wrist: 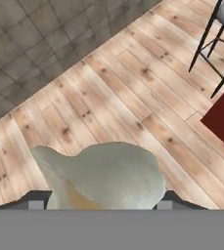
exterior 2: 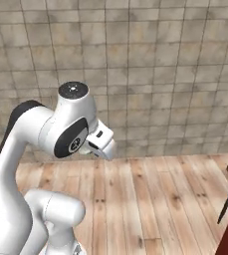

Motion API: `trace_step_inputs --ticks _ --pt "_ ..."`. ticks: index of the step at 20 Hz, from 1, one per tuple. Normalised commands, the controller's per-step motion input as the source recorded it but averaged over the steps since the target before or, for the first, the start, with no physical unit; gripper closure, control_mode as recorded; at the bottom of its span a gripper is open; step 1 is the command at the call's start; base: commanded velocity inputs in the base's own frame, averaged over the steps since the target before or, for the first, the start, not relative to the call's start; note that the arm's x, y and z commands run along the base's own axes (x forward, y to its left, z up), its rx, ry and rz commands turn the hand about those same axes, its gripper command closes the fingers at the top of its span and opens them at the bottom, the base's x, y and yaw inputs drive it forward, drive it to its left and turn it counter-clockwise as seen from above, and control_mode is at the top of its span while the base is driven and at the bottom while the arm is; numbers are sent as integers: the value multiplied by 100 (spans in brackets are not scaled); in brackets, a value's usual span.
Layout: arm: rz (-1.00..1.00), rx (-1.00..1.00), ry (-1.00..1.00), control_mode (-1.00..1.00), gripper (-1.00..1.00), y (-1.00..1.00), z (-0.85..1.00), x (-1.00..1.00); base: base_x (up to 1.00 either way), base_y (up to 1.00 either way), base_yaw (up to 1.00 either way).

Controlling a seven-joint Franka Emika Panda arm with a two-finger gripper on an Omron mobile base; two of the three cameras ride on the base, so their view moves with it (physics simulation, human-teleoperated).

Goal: Take the cheese, fish, and garlic from the fridge and place them on the plate on the dining counter to create an appetizer plate.

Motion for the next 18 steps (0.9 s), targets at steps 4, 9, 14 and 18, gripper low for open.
trace_step_inputs --ticks 4,9,14,18 --pt "0 0 0 100 100 0 0 0 -31 0 -92" --pt "0 0 0 100 100 0 0 0 -14 -3 -86" --pt "0 0 0 100 100 0 0 0 16 0 -72" --pt "0 0 0 100 100 0 0 0 52 21 -56"
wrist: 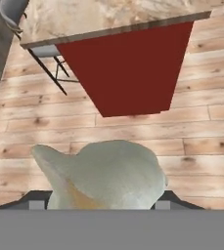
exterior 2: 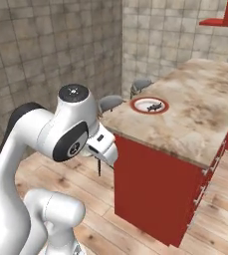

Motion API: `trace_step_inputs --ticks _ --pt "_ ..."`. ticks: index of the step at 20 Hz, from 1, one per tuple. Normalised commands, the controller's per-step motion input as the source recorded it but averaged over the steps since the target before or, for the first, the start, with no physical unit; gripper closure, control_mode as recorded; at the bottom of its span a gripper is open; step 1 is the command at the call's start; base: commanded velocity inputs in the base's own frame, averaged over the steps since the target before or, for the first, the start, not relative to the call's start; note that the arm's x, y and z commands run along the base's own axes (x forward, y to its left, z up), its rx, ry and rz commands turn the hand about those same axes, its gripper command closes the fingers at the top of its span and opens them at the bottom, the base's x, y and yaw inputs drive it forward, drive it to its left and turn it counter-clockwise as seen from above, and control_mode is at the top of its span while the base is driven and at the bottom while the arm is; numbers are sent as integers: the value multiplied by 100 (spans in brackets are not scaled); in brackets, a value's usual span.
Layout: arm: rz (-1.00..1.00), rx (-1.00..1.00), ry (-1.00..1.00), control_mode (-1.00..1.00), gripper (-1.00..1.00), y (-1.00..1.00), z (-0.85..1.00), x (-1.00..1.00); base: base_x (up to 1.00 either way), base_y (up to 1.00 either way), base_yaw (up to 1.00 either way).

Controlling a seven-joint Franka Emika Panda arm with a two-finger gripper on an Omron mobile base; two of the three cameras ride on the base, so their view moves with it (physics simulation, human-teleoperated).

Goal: Take the cheese, fish, and garlic from the fridge and place them on the plate on the dining counter to create an appetizer plate.

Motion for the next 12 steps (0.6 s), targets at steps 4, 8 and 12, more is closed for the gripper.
trace_step_inputs --ticks 4,8,12 --pt "0 0 0 100 100 0 0 0 67 45 -34" --pt "0 0 0 100 100 0 0 0 78 52 -23" --pt "0 0 0 100 100 0 0 0 83 49 -20"
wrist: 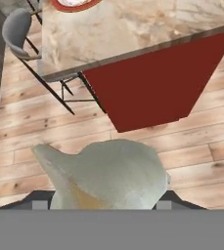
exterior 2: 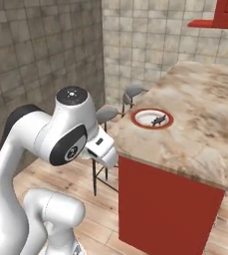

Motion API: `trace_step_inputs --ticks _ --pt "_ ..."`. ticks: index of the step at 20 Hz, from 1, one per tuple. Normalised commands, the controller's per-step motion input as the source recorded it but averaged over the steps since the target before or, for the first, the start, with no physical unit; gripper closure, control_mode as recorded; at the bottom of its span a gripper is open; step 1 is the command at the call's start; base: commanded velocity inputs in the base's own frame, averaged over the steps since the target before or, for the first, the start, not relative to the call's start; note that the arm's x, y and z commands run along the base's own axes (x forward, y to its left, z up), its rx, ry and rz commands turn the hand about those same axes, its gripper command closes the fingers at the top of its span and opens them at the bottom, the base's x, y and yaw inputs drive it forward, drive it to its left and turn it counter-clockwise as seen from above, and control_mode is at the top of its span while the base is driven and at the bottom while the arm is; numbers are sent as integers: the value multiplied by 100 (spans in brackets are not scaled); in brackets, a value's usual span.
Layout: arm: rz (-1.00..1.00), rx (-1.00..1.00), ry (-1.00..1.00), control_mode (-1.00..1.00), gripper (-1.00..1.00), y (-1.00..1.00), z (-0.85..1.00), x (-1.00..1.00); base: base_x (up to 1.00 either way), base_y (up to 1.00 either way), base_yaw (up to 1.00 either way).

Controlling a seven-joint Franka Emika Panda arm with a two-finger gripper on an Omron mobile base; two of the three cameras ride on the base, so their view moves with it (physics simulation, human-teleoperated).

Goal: Take the cheese, fish, and garlic from the fridge and place them on the plate on the dining counter to create an appetizer plate.

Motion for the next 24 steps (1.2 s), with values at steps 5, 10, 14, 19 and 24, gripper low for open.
trace_step_inputs --ticks 5,10,14,19,24 --pt "0 0 0 100 100 0 0 0 90 17 -15" --pt "0 0 0 100 100 0 0 0 89 0 -13" --pt "-1 0 0 -100 100 5 0 15 56 3 -6" --pt "0 0 0 -100 100 29 4 78 0 0 0" --pt "0 -1 5 -100 100 21 -2 100 0 0 0"
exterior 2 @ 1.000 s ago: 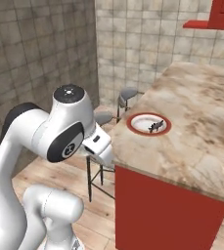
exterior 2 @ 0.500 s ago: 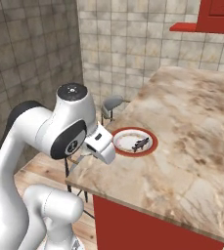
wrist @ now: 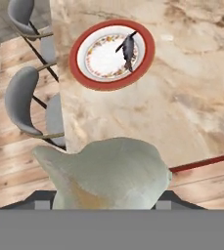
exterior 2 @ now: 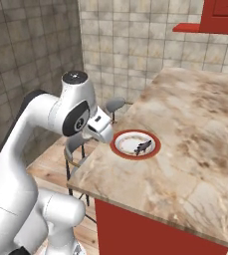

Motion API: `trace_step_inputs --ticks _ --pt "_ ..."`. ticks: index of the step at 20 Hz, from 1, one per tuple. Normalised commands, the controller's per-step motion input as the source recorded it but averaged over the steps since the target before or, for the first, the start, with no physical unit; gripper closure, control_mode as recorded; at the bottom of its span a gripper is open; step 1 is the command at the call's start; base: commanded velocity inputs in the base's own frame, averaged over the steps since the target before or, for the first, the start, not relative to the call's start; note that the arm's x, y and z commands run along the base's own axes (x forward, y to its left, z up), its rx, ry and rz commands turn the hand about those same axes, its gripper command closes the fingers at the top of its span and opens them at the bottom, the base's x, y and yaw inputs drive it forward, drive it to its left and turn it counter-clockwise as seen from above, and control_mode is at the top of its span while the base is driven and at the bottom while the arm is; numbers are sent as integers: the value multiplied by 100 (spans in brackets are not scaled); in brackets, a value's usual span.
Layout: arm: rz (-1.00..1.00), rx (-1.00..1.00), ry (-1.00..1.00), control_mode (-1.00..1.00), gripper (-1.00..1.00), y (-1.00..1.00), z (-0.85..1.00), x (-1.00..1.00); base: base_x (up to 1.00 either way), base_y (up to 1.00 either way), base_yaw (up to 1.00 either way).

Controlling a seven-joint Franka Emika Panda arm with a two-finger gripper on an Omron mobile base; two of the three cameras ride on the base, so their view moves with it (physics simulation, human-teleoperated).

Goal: Take the cheese, fish, and garlic from the fridge and place them on the plate on the dining counter to create an appetizer plate.

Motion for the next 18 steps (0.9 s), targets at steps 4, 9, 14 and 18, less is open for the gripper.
trace_step_inputs --ticks 4,9,14,18 --pt "0 0 13 -100 100 11 -28 100 0 0 0" --pt "-3 -1 12 -100 100 4 -44 100 0 0 0" --pt "-6 0 13 -100 100 -6 -52 100 0 0 0" --pt "-7 0 15 -100 100 -19 -47 100 0 0 0"
